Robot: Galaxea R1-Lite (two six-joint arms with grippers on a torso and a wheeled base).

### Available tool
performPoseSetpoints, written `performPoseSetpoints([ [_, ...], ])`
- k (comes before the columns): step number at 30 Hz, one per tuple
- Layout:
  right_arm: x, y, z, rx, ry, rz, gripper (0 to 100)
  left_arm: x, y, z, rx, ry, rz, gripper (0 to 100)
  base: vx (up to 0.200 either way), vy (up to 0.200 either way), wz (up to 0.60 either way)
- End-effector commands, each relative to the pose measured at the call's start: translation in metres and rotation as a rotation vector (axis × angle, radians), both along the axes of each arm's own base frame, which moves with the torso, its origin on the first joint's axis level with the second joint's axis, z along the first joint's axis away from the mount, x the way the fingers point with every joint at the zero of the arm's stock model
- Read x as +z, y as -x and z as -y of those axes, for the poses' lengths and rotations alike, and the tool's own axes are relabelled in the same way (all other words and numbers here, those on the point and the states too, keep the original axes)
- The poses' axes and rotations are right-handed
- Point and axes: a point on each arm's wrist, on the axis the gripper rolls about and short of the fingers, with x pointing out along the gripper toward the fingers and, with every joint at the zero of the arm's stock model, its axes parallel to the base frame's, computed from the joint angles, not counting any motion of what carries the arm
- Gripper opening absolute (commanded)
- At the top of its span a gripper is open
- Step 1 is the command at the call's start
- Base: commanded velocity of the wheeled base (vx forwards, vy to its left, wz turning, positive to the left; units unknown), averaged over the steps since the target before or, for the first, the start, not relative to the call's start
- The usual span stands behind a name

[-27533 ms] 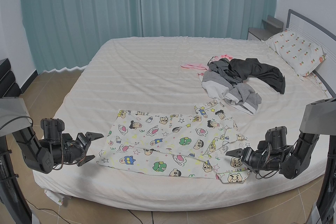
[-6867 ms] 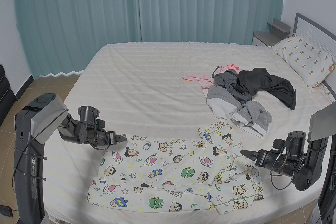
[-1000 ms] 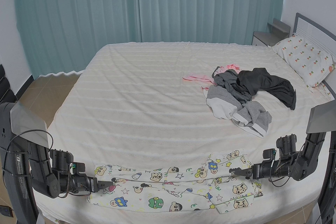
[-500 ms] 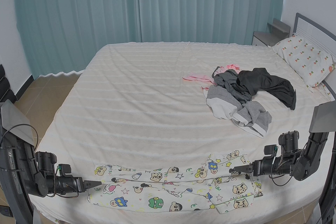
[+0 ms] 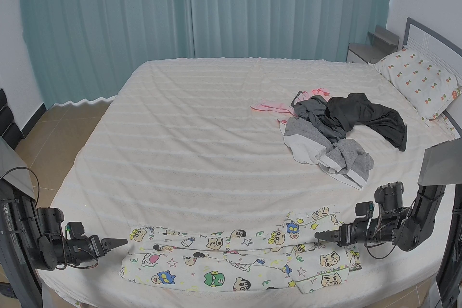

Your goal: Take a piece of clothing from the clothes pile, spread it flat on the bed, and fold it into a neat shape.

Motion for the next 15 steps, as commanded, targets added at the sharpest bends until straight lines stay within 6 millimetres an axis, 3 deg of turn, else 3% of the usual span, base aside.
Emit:
performPoseSetpoints([
  [1, -0.013, -0.001, -0.006, 0.018, 0.007, -0.034, 100, 0.0, 0.001, 0.0, 0.001, 0.002, -0.002, 100, 0.0, 0.0, 0.0],
  [9, -0.01, -0.01, -0.021, 0.028, -0.025, -0.017, 100, 0.0, 0.003, 0.001, 0.001, 0.004, -0.008, 100, 0.0, 0.0, 0.0],
  [10, -0.013, -0.011, -0.021, 0.015, -0.03, -0.032, 0, 0.0, 0.003, 0.001, 0.001, 0.004, -0.008, 100, 0.0, 0.0, 0.0],
  [15, -0.018, -0.007, -0.018, -0.009, -0.006, -0.062, 0, 0.0, 0.003, 0.001, 0.001, 0.004, -0.008, 100, 0.0, 0.0, 0.0],
])
